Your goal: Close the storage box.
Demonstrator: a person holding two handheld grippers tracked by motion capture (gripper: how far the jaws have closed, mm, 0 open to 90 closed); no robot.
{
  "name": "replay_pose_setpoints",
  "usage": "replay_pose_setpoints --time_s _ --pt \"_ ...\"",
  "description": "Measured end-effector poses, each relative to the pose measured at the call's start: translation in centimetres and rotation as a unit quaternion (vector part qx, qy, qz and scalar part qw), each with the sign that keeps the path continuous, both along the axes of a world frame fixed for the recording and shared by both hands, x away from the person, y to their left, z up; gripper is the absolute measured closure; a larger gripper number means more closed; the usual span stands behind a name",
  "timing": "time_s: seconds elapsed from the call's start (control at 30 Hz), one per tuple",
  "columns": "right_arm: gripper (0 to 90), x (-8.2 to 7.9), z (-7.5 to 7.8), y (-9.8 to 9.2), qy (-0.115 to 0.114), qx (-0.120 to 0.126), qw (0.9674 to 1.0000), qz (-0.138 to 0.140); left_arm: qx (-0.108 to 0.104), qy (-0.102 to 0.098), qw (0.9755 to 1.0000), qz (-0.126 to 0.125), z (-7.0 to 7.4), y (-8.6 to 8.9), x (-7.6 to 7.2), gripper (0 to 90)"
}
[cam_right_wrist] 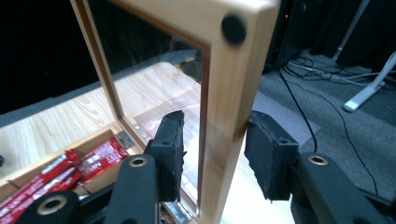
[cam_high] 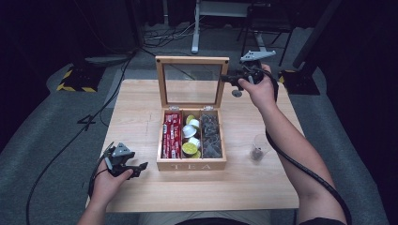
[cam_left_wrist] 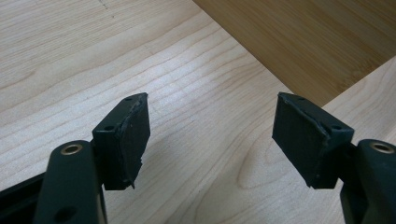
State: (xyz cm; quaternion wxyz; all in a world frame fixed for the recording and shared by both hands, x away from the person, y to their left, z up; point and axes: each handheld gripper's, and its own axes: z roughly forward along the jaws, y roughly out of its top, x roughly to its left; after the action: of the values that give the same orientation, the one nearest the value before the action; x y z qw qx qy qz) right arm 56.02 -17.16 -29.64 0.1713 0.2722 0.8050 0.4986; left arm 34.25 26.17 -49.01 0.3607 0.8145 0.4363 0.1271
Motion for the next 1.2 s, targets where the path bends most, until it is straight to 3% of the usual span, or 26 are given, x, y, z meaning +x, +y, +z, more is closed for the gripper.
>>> replay_pose_setpoints --time_s 0.27,0.43,0.67,0.97,1.2 --pt "66.3 -1.9 1.7 -0.2 -0.014 0.006 0.9998 0.013 -0.001 0.001 1.0000 0.000 0.0 -0.1 -0.2 28.4" --pt "66.3 -3.3 2.1 0.0 -0.017 -0.017 0.9995 0.021 -0.001 0.001 1.0000 0.002 0.0 0.0 -0.3 28.5" --pt "64.3 -4.8 1.8 -0.1 -0.011 -0.018 0.9995 0.024 0.001 0.002 1.0000 0.003 0.1 -0.1 -0.3 28.5" --pt "60.6 -7.7 0.8 -0.5 0.002 -0.028 0.9990 0.035 0.002 0.002 1.0000 0.001 0.0 0.0 -0.3 28.8" --pt "59.5 -10.3 -0.3 -0.5 0.000 -0.050 0.9980 0.038 0.004 0.003 1.0000 0.004 0.0 -0.1 -0.3 28.9"
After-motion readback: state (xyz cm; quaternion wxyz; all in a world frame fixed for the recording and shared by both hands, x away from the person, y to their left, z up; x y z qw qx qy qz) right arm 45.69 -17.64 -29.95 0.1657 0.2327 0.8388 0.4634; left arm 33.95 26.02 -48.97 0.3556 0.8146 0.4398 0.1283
